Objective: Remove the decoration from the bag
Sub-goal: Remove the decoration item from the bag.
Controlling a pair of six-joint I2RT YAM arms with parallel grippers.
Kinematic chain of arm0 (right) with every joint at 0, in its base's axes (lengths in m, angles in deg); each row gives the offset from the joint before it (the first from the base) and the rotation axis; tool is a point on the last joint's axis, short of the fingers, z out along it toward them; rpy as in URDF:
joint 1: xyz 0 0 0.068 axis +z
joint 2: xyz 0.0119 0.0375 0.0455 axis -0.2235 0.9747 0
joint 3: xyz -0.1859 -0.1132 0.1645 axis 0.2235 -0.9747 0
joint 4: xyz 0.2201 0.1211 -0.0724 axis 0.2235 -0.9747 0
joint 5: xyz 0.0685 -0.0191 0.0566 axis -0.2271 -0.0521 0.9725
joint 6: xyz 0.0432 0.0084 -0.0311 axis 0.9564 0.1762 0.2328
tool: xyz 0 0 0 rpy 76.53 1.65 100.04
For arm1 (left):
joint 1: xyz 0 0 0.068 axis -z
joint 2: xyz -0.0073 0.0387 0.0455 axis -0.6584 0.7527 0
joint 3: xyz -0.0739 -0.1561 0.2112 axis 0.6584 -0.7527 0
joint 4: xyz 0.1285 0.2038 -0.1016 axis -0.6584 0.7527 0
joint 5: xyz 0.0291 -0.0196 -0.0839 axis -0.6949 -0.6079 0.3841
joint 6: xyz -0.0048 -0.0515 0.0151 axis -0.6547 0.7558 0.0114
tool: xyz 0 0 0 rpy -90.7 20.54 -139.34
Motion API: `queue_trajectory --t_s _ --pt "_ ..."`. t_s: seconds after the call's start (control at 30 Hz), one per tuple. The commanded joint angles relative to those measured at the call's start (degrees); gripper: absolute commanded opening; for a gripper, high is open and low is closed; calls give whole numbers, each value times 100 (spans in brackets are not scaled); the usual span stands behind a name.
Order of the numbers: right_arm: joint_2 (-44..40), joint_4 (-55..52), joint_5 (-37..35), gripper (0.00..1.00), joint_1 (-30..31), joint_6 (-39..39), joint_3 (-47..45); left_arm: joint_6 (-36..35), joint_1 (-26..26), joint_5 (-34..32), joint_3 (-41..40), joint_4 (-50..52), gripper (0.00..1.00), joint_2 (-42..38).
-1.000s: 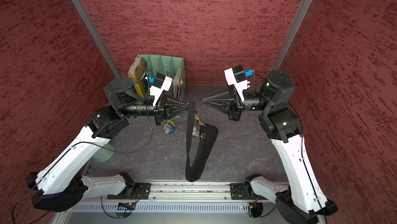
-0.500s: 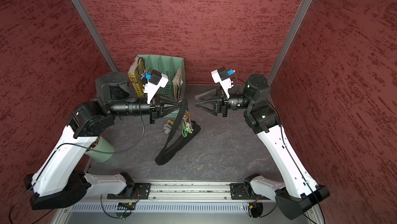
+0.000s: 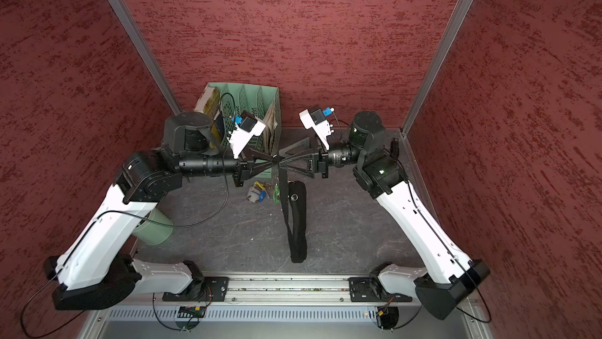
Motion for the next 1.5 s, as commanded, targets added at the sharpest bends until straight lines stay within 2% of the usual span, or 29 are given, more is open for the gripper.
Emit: queue_trajectory --t_s 0.0,0.37,0.53,0.63,0.73,0.77,1.03,1.13,1.37,1.47 --pt "118 -415 -339 47 71 -232 209 -82 71 149 162 -360 0 -127" --pt "281 -1733 -973 47 75 -1053 564 -63 75 212 178 -440 0 -200" --pt "233 -1899 -971 29 77 -1187 510 -75 76 191 244 -399 0 -173" --pt "129 -1849 -1016 23 80 -1203 432 -91 67 164 271 -352 0 -173" --pt "84 -1947 -1191 10 76 -1257 431 -118 72 151 281 -321 0 -196" --pt "71 -2020 -1236 8 75 -1295 444 -119 72 154 284 -307 0 -205" --pt "-117 -2317 -1562 7 12 -1393 327 -156 23 362 270 -293 0 -339" --pt "-309 -2236 -1579 13 -79 -1294 169 -182 3 436 201 -314 0 -415" --pt "-444 -1885 -1104 17 -152 -1027 -118 -129 -37 681 -34 -577 0 -480" --pt "-497 -1666 -826 0 -154 -1036 -258 -122 -58 843 -133 -689 0 -528"
